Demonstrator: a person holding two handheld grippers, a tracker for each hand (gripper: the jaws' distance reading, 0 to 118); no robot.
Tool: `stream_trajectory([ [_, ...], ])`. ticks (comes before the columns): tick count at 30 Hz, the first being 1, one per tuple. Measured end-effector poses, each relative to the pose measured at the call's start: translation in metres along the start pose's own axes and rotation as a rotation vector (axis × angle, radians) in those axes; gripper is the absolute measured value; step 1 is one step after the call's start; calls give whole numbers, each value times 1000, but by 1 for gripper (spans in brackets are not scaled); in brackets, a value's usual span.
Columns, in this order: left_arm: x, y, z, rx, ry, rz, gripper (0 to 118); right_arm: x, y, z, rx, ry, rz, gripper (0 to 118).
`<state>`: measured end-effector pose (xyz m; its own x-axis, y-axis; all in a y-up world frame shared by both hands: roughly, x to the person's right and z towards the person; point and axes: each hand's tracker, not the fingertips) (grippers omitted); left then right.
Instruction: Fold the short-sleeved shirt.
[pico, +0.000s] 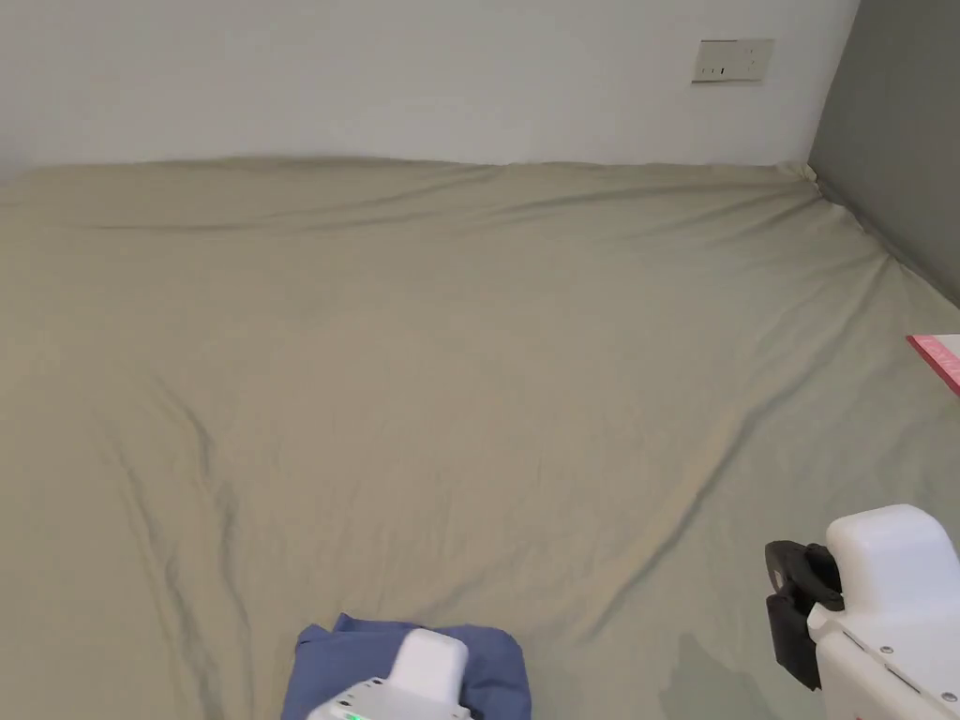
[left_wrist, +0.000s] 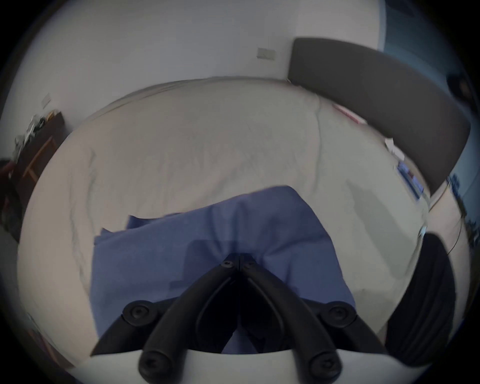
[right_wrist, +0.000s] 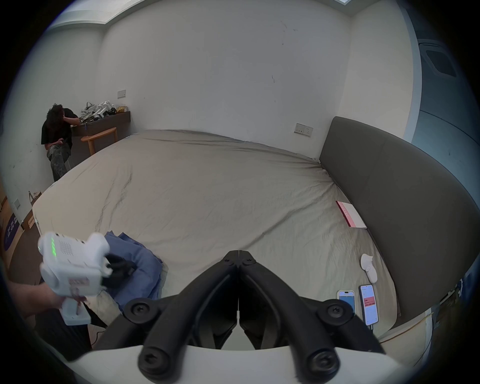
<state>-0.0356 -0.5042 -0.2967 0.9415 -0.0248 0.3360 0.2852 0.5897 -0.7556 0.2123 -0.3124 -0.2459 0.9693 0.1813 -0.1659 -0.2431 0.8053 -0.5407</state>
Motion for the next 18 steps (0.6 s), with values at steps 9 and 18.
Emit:
stream_trajectory([
  [9,62,-4,4,32,-26,-203,0,3,-1,-4,-17,-8,7,1],
  [18,60,-11,53,81,-349,-193,0,-15,5,-22,-20,31,32,2],
])
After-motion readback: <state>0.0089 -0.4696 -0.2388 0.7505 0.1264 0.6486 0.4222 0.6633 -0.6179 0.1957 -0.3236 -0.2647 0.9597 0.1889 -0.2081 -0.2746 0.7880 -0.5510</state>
